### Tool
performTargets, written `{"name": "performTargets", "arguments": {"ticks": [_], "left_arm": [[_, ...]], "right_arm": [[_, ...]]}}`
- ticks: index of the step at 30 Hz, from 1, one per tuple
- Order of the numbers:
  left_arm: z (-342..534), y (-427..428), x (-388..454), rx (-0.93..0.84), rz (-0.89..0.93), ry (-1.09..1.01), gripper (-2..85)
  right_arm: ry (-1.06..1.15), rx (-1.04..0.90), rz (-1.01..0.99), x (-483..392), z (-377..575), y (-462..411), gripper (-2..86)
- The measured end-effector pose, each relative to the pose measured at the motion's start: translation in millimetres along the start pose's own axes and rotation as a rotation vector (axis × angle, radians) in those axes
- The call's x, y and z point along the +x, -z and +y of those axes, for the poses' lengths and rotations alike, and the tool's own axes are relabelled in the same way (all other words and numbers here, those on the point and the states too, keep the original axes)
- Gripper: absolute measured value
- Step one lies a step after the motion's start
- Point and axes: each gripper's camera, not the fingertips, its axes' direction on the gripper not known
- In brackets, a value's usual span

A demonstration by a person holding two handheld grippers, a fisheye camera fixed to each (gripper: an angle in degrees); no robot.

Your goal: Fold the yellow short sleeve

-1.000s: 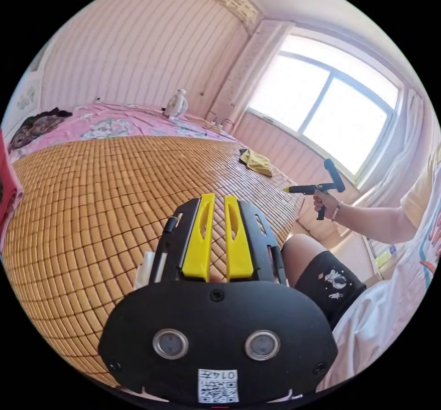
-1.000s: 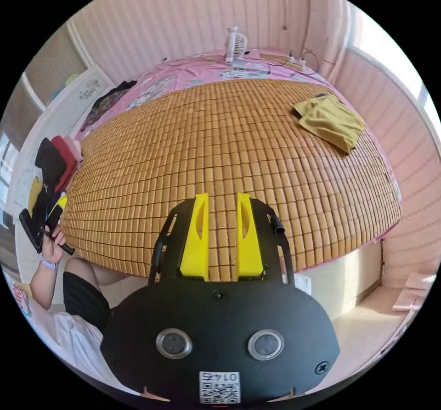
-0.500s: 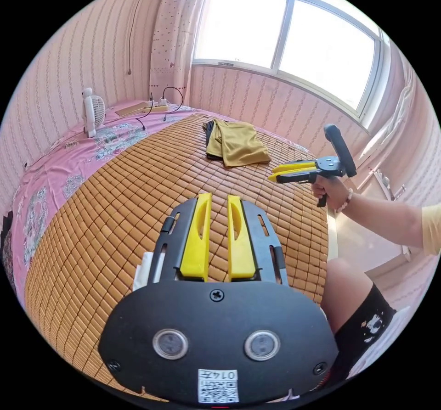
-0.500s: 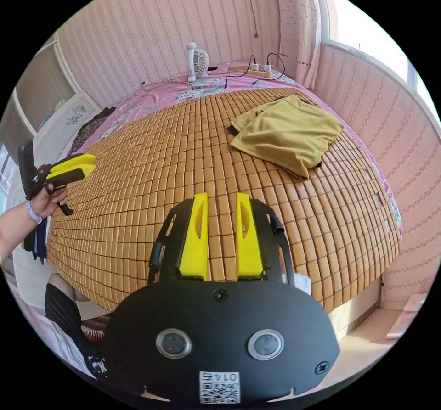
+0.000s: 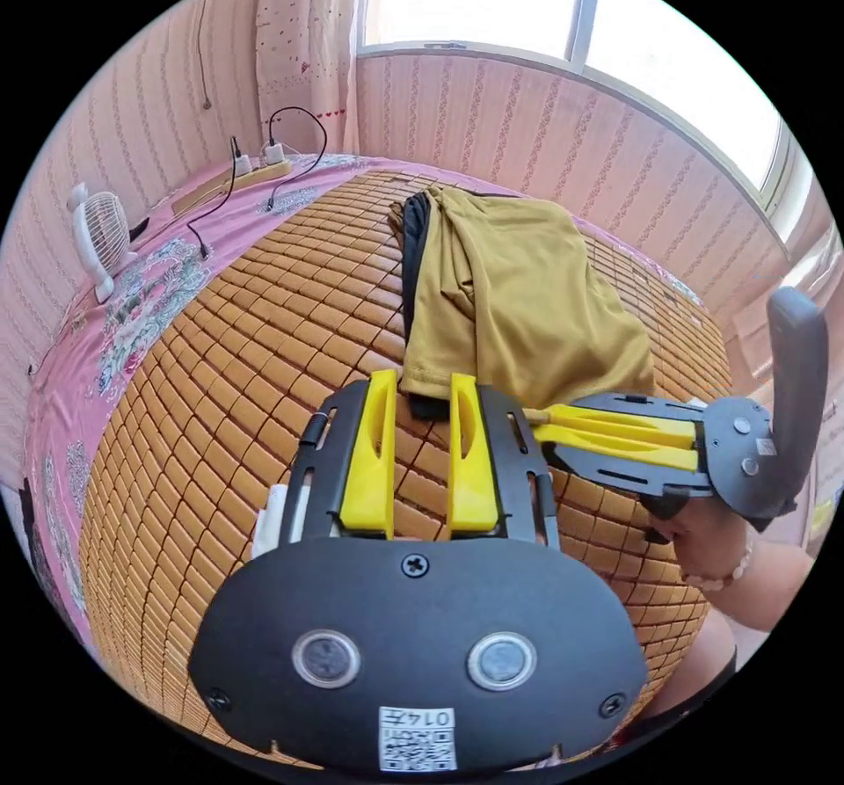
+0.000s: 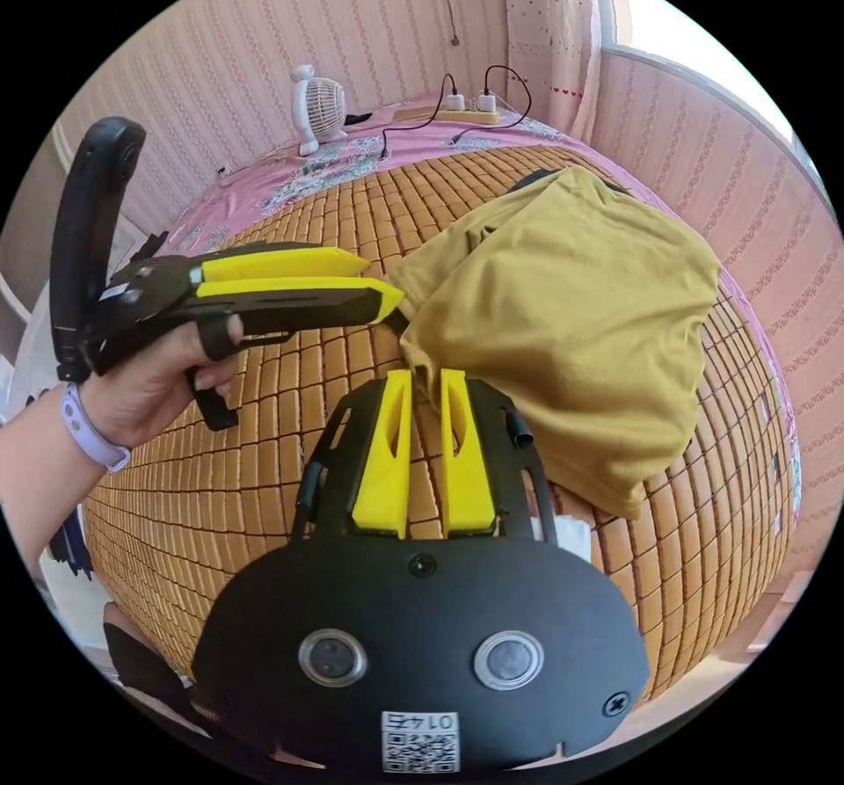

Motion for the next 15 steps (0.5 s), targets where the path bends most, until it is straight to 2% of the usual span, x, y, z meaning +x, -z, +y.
{"name": "performTargets", "arguments": {"ticks": [5,9,13,15], "left_arm": [[-25,-4,31,-0.110,-0.050,-0.089,1.2],[-17,57,60,0.004,-0.141,-0.218,0.1],[19,130,76,-0.019,-0.073,-0.236,-0.3],[79,179,87,-0.029,0.014,-0.224,-0.3]], "right_arm": [[-0.072,0.158,-0.326,72,58,45,1.9],[-0.060,0.264,-0.345,101,111,104,1.5],[-0.156,0.375,-0.339,125,209,176,1.4],[-0.225,0.391,-0.376,129,255,196,1.3]]}}
